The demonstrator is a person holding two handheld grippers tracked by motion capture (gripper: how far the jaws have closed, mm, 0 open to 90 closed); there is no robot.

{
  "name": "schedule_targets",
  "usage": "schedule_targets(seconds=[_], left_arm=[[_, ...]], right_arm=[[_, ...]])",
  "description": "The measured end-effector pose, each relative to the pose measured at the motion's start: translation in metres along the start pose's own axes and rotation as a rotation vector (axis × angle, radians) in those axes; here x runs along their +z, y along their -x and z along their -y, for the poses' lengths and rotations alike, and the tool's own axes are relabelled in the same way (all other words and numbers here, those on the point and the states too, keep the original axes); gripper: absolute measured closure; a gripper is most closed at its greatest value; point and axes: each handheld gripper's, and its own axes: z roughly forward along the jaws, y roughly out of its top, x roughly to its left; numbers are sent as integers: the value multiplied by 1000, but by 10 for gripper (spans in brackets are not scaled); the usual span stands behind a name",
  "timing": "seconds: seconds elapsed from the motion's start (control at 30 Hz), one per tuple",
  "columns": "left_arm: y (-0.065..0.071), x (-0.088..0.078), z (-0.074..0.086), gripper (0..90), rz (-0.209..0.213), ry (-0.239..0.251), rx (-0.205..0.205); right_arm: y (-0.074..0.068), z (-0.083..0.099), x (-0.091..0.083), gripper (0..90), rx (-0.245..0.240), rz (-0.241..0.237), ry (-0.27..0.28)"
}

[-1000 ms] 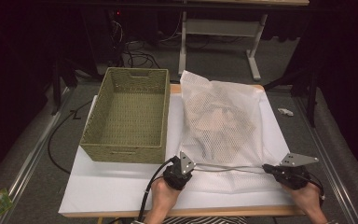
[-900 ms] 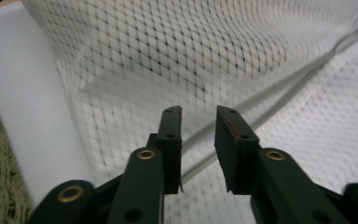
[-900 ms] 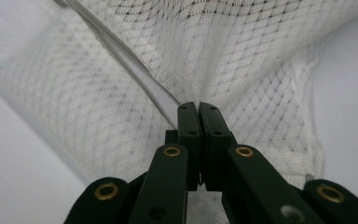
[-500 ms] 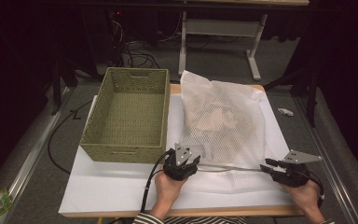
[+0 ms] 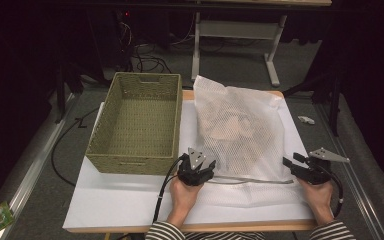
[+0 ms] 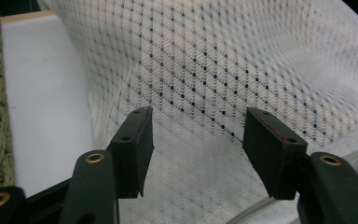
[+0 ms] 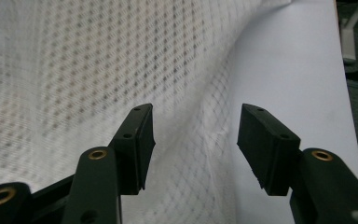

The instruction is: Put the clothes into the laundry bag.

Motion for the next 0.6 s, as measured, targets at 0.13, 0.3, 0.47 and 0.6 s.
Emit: schedule_targets(seconds=[0.13,0.3,0.47,0.6], left_arm=[[-4,2,5,432,-10,-7,-15],[-6,3,11,430,-16,-25,-25],[-5,2,12,421,-15,-29,-16],[-6,2,12,407,-15,-36,-24]], right_arm=[[2,5,5,486,7,33,-24],[1,5,5,505,0,52,-12],[-1,6,4,508,-3,67,-25],[-5,7,4,499,-36,90,-23]])
